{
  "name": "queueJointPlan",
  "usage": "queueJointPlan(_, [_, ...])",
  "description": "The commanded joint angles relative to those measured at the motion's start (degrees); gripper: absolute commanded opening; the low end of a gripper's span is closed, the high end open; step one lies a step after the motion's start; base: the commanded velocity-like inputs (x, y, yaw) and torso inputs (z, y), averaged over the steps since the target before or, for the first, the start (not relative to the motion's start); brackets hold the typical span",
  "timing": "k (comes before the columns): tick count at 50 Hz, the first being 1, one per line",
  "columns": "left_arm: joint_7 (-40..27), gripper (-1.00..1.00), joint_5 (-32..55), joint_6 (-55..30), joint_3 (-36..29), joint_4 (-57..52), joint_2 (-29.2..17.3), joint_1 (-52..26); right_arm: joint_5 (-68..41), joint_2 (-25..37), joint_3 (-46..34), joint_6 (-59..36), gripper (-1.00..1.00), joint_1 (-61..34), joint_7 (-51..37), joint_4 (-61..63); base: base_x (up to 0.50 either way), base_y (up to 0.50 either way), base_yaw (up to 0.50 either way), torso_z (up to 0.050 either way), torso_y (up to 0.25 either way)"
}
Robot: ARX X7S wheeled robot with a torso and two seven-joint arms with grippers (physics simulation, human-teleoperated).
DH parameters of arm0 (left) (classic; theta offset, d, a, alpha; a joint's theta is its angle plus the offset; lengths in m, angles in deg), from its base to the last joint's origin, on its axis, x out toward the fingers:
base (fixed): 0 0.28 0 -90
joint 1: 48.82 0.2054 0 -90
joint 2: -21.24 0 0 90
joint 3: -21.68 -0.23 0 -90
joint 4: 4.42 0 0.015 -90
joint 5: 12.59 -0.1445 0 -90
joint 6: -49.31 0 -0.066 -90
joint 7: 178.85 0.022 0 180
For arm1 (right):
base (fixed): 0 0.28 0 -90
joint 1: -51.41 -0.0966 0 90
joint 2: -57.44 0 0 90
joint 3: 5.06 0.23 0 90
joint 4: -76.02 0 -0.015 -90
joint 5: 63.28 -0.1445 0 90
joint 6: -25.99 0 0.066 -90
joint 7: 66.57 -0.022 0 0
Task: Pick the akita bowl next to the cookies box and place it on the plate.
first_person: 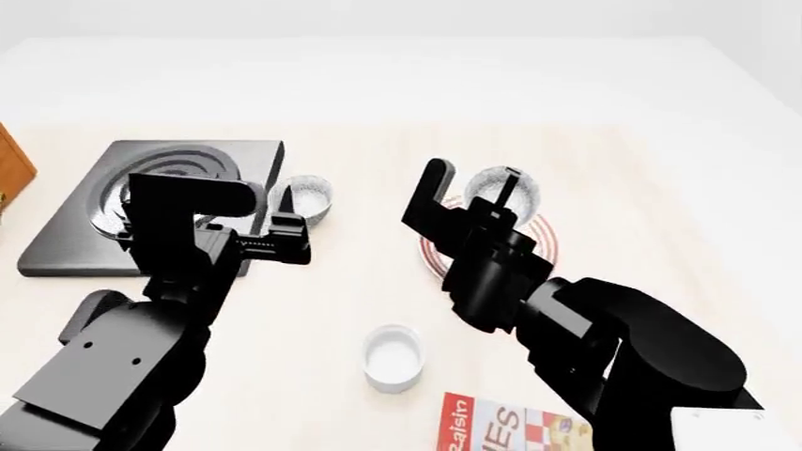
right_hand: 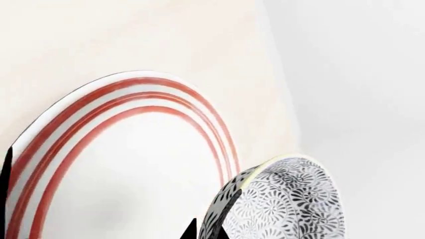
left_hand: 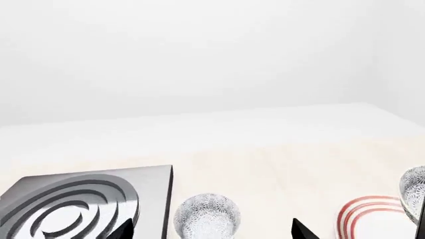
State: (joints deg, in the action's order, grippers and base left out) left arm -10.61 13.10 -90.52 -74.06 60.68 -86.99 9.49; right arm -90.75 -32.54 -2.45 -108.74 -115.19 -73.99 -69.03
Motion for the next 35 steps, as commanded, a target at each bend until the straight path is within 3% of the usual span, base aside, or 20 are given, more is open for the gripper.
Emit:
queueJointPlan(1, [0.43, 1.00, 0.50, 0.57, -0.18, 0.36, -0.06, 0.09, 1.30, -0.02, -0.18, 0.38, -1.00, -0.12, -0.33, -0.89, 0.00, 0.00, 0.00, 0.000, -0.250])
queueJointPlan(35, [-0.23, 1.00, 1.03, 1.73, 0.04, 0.03, -0.41, 0.61, -0.65, -0.02, 0.33, 0.14, -1.00, -0.26, 0.34, -1.20, 0.00, 0.00, 0.00, 0.000, -0.027])
